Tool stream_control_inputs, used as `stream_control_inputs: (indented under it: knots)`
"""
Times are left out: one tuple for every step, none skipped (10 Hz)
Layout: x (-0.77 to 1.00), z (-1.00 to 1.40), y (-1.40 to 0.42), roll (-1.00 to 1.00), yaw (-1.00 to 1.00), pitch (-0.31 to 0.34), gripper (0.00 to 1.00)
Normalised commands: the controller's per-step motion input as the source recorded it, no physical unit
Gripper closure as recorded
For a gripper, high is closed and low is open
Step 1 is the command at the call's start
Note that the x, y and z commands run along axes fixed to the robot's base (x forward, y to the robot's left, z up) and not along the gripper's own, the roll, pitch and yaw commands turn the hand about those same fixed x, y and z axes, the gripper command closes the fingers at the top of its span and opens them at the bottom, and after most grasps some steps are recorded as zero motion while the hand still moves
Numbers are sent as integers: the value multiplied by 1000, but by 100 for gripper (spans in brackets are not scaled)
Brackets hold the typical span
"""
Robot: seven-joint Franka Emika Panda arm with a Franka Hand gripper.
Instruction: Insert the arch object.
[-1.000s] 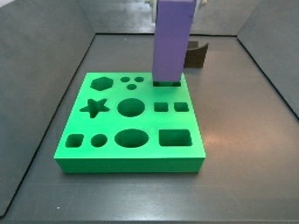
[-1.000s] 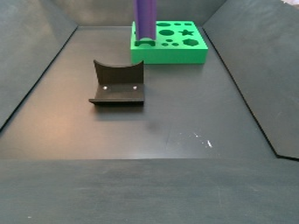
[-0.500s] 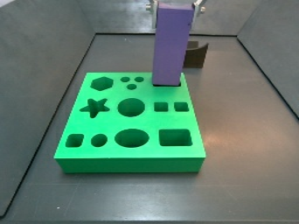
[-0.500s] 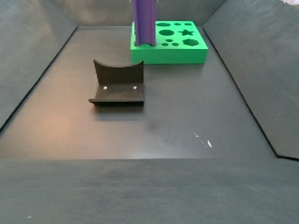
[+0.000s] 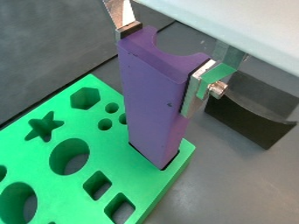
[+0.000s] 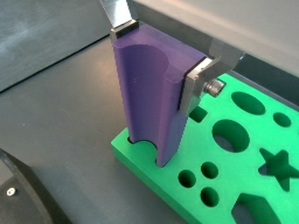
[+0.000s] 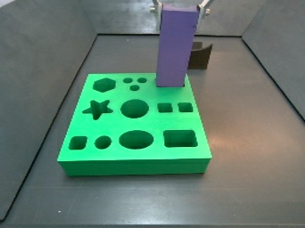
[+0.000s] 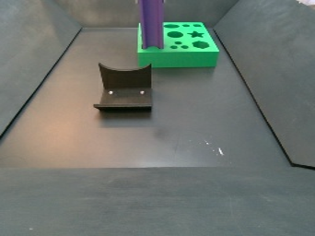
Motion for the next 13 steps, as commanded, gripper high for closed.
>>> stream_control_inputs:
  knots:
    - [0, -354, -186, 107, 249, -51, 100]
    - [0, -449, -66, 93, 129, -83, 100]
    - [0, -526, -17, 149, 17, -120, 100]
    - [0, -506, 0, 180, 0, -91, 100]
    - [0, -514, 0, 189, -71, -90, 100]
    - [51, -523, 0, 186, 0, -110, 100]
    - [14, -483, 0, 187, 57, -130, 100]
    - [0, -514, 0, 170, 14, -147, 100]
    - [14, -494, -3, 133, 0, -124, 100]
    - [71, -343, 0, 41, -9, -63, 100]
    - [194, -180, 0, 0, -69, 0, 100]
    - [49, -20, 46, -44, -40, 0, 100]
    - [0, 0, 0, -1, 0, 0, 100]
